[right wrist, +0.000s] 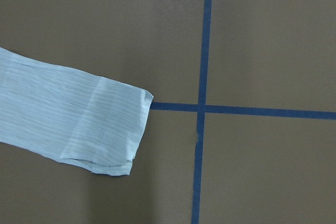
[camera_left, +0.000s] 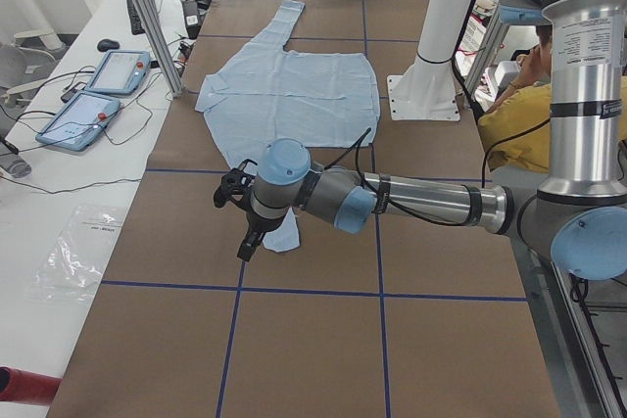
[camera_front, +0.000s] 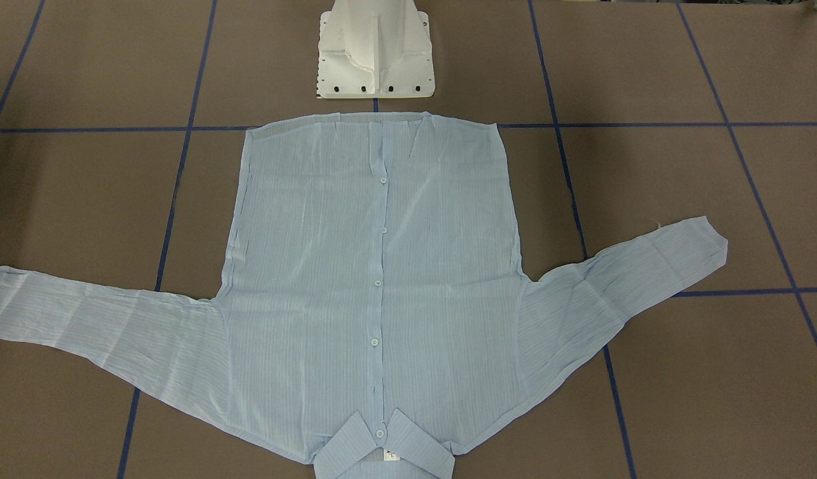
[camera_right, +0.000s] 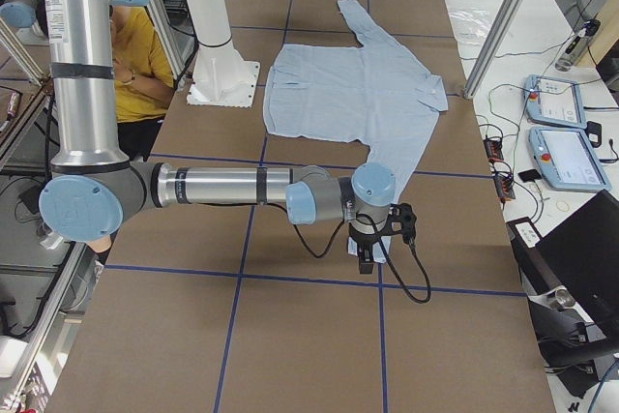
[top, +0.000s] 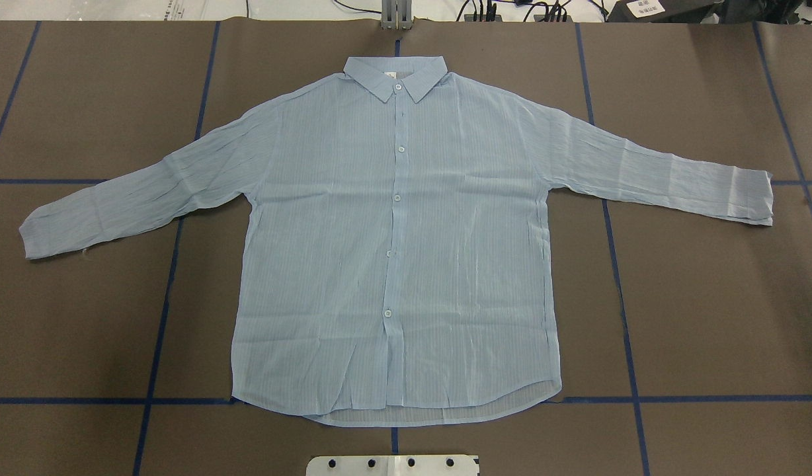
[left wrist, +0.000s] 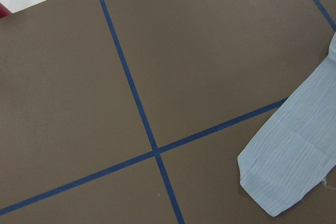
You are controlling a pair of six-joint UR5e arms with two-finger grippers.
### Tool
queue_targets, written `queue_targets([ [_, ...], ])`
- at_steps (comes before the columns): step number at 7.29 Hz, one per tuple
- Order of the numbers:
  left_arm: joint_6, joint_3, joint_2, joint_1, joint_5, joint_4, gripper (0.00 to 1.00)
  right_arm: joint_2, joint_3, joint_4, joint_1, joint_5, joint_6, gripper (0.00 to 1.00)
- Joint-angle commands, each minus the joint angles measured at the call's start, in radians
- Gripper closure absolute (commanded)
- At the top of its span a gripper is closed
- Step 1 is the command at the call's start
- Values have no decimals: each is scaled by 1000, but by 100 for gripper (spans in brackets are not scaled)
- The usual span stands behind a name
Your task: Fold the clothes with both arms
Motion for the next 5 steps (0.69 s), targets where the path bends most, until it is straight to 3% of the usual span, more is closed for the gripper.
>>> queue_targets([
  [1, -28, -5, 1, 0, -2, 5, 0, -7, 14, -19, 9, 2, 0, 0],
  [5, -25, -52, 8, -2, -6, -4, 0, -7, 8, -10, 7, 4, 2, 0],
])
